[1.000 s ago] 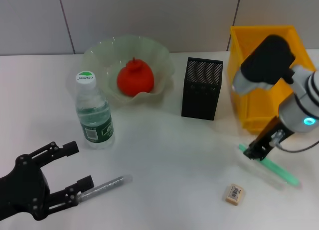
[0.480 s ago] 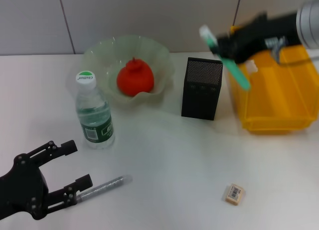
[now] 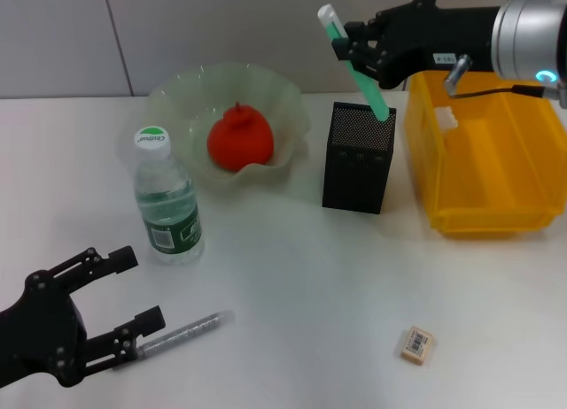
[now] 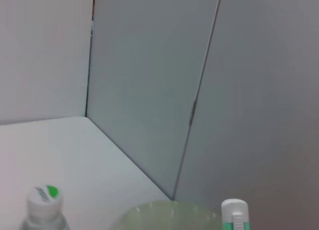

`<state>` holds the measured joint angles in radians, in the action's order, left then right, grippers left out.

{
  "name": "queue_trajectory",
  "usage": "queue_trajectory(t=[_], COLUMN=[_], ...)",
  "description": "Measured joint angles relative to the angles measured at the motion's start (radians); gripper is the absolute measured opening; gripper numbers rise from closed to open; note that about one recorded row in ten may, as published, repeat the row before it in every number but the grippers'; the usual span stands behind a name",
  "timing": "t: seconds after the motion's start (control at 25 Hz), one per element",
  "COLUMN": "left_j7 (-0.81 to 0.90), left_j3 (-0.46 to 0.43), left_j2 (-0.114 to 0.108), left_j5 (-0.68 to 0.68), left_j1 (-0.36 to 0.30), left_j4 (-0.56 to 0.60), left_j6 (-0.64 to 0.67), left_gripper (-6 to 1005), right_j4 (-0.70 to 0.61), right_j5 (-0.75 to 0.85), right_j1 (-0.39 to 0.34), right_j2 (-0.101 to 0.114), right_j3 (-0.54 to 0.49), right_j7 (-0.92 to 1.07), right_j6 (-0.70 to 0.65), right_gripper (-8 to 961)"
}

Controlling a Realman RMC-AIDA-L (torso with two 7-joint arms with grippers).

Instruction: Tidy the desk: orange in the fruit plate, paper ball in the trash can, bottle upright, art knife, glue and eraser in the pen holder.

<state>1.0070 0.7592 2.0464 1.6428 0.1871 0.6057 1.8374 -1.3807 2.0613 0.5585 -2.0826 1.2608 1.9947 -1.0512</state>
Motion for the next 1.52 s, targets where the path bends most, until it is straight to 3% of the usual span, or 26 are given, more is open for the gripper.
queue_trajectory(t=[0.28,0.48,1.12,1.32,1.4,1.44,1.52], left_j7=[0.002,-0.001,-0.006,0.000,0.002,0.002,0.001], left_j3=[0.000,0.000,0.000,0.000,0.000,0.000,-0.001], left_j2=[0.000,0.002,0.008,0.005,0.000,-0.001,-0.002], left_j5=[0.000,0.000,0.006,0.007,0.006,0.004,0.000], left_j1=[0.007,0.011,0.008,0.004,-0.002,-0.004,-0.008], left_j4=[-0.008,-0.009,-0.009,-0.009,-0.009,-0.009,-0.009], left_j6=[-0.004,-0.012,-0.018,-0.017,-0.013,-0.012,-0.011], left_gripper=[801,801,800,800,800,800,800], right_j4=[0.155,0.273,0.355,0.247,0.126,0.002,-0.057], right_j5=[-0.004,-0.090,-0.090,-0.029,0.053,0.153,0.207], right_j1=[0.044,0.063,0.085,0.066,0.048,0.041,0.045], right_j2=[0.000,0.001,0.003,0.007,0.008,0.009,0.009], right_j3=[-0.001,-0.005,-0.012,-0.027,-0.045,-0.058,-0.060], right_j7=[-0.084,-0.205,-0.203,-0.097,0.013,0.140,0.204], right_j6=[0.080,0.128,0.164,0.064,-0.046,-0.173,-0.243], right_gripper=[179,186,230,351,399,423,467])
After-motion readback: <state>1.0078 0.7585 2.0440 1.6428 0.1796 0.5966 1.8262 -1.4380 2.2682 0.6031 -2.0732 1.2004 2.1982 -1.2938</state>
